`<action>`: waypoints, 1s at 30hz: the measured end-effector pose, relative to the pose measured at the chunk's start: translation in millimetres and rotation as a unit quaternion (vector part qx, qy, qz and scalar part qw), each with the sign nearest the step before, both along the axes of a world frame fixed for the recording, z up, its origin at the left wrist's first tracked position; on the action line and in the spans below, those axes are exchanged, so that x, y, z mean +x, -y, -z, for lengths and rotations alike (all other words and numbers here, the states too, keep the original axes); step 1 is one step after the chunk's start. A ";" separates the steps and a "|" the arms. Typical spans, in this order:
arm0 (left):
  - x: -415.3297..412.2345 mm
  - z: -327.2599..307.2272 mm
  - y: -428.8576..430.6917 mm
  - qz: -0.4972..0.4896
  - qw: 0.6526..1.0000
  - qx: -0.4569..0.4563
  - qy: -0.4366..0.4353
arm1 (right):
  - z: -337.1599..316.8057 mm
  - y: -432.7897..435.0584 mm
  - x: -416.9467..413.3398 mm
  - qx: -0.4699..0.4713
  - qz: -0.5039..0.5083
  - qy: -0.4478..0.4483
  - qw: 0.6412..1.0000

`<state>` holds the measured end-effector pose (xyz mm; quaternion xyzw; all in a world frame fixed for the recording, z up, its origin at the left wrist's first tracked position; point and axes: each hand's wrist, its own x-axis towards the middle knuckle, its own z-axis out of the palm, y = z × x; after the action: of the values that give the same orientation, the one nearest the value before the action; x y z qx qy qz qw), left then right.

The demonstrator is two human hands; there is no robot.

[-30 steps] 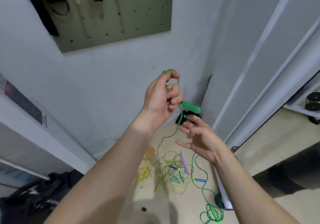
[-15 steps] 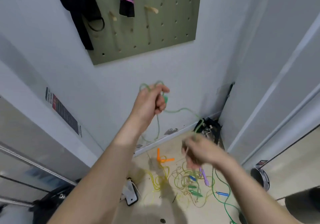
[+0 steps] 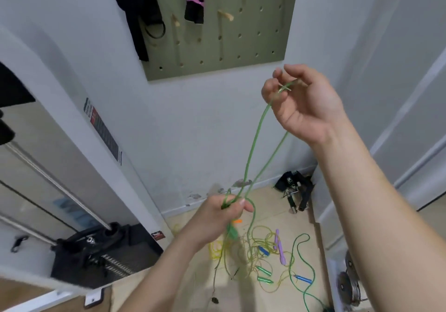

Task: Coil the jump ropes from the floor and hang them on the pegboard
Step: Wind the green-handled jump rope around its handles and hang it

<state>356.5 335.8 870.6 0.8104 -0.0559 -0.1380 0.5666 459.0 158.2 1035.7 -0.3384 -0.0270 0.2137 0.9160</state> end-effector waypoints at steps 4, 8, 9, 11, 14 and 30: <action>-22.0 -41.5 13.0 -0.165 0.966 -0.197 0.003 | 26.4 34.6 -41.9 -0.141 -0.050 0.036 0.988; -37.8 -85.5 33.3 -0.221 0.903 -0.368 0.008 | 86.0 53.9 -118.9 -0.218 -0.136 0.066 0.964; -43.5 -96.1 41.1 -0.221 0.897 -0.383 0.012 | 99.3 52.6 -139.5 -0.258 -0.150 0.095 0.950; -54.7 -111.6 57.3 -0.219 0.897 -0.382 0.026 | 116.4 43.7 -170.5 -0.313 -0.188 0.164 0.916; -72.9 -121.8 79.0 -0.214 0.907 -0.360 0.038 | 126.8 30.8 -195.7 -0.299 -0.168 0.198 0.918; -131.6 -160.2 72.2 -0.345 0.795 -0.486 0.109 | 264.1 115.1 -186.1 -0.655 0.068 0.061 0.750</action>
<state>224.9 263.6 1030.8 0.4037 0.1067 0.2014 0.8860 272.9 43.1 771.6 -0.8686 0.0869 0.0956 0.4784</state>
